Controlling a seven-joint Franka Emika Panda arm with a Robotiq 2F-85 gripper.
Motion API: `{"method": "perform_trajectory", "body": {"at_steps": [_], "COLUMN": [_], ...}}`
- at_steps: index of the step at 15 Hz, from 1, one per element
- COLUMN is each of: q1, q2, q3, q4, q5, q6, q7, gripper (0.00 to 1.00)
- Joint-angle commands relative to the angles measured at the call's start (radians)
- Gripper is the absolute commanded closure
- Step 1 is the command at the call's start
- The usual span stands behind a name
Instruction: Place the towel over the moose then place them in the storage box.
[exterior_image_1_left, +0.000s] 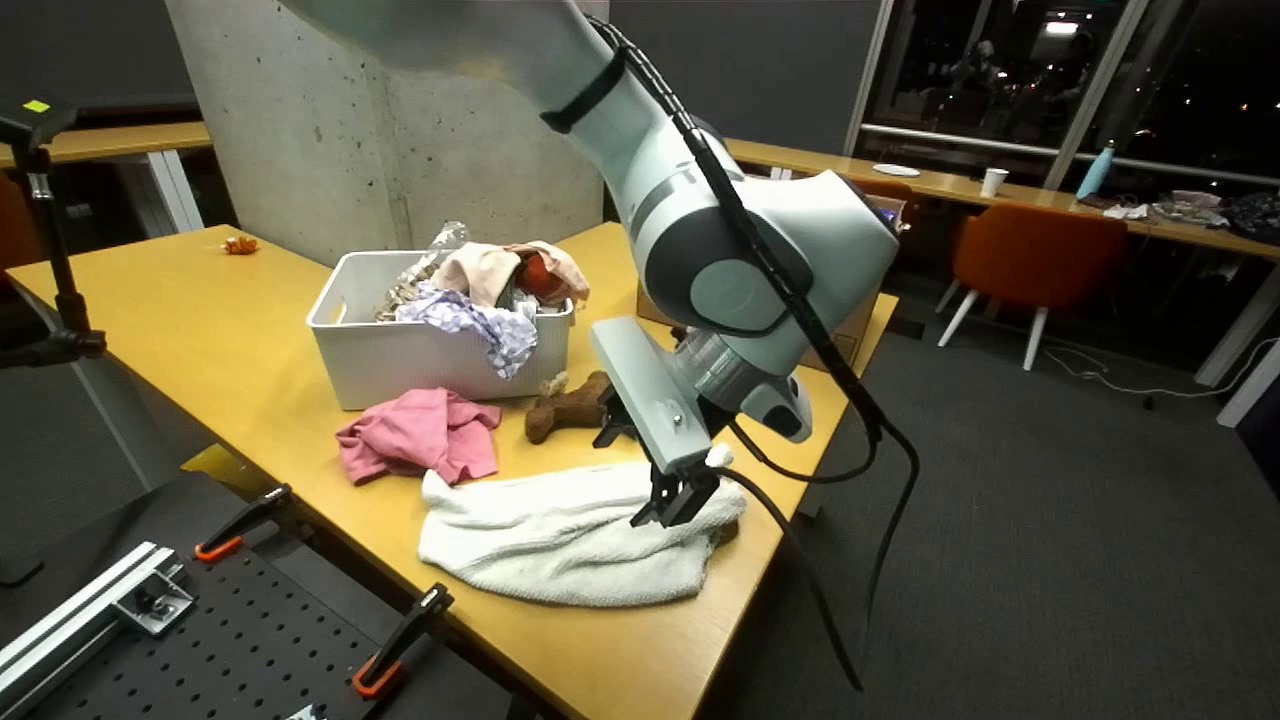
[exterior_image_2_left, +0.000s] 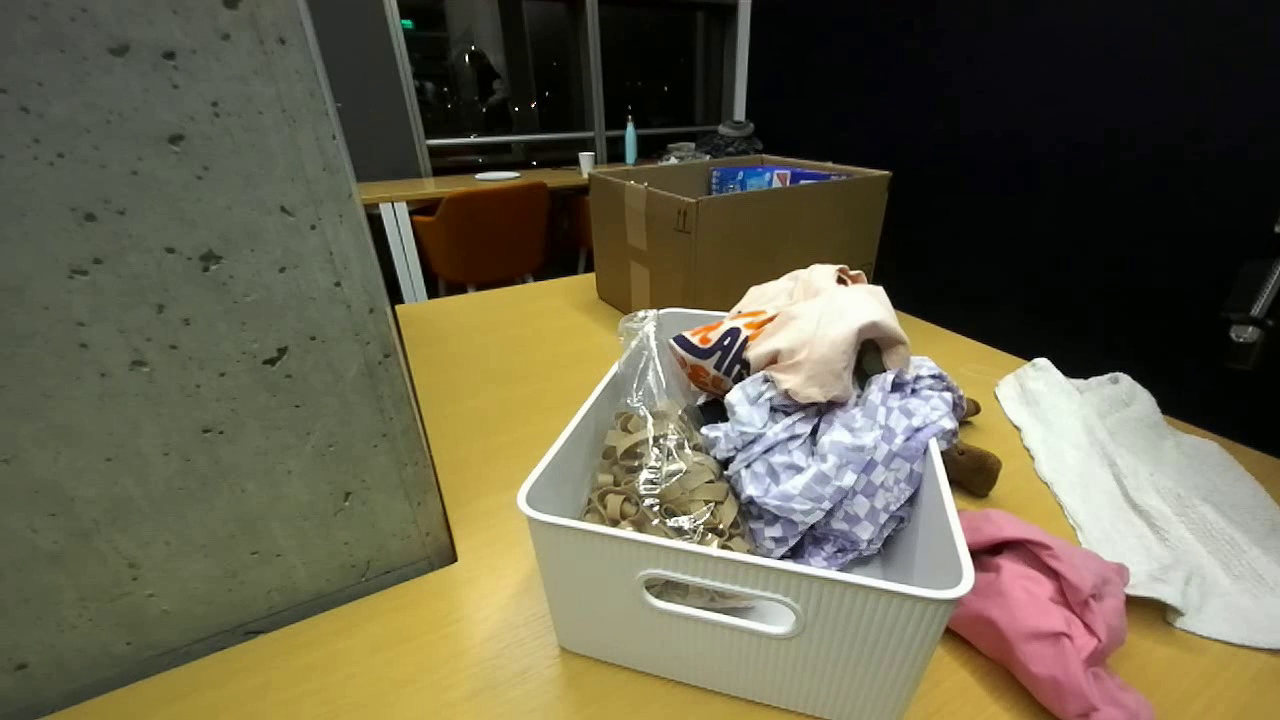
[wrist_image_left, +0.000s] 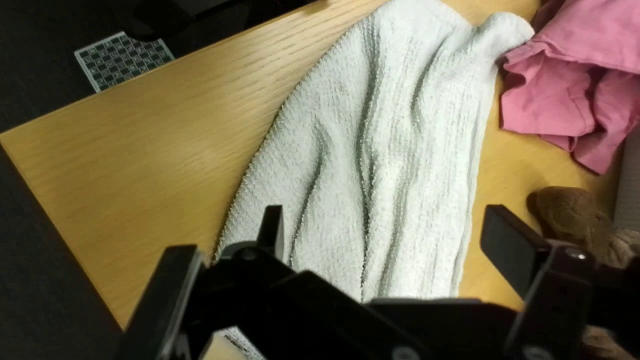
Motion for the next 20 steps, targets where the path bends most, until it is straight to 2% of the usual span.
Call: {"method": "perform_trajectory", "body": {"at_steps": [1,5,9,15,17,20], "q1": [-0.022,-0.007,0.036,0.133,0.172,0.229], "q2": [0.074,0.152,0.222,0.263,0.267,0.254], "q3": [0.001,-0.007,-0.006,-0.004,-0.008,-0.017], "q4": [0.148,0.305,0.401,0.443,0.423,0.329], "q5": [-0.055,-0.117,-0.162,-0.213,-0.239,-0.284], "q6": [-0.137,-0.252,-0.263,-0.161,-0.093,0.071], "q7": [0.132,0.297,0.454,0.621,0.665,0.724], "gripper": [0.00,0.00,0.00,0.00,0.00,0.00]}}
